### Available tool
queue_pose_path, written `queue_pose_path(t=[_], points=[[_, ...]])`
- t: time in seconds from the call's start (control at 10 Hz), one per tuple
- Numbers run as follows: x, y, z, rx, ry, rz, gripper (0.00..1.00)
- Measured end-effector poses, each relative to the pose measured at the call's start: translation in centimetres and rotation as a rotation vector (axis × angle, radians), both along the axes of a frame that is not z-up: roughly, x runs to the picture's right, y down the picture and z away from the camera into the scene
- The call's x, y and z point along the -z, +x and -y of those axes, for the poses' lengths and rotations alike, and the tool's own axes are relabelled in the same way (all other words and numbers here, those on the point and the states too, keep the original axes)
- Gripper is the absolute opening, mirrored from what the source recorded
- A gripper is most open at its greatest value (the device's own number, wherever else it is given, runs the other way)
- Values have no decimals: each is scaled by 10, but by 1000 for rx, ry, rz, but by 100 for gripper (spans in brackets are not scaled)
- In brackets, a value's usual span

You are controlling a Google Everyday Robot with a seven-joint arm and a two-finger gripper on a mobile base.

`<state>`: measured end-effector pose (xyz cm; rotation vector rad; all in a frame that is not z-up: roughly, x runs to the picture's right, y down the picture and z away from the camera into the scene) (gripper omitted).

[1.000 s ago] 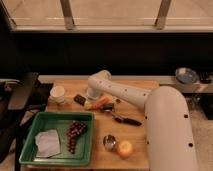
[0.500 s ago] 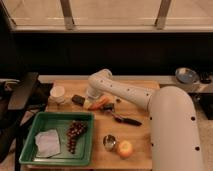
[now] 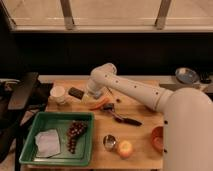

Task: Place eraser in table surface

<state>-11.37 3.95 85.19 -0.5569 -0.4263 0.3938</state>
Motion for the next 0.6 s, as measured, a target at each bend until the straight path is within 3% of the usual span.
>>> queue_pose_path(t=[0.2, 0.3, 0.6], points=[[14, -7, 8, -5, 21, 32, 1], [13, -8, 9, -8, 18, 33, 6], [-11, -8, -9, 15, -9, -14, 35]])
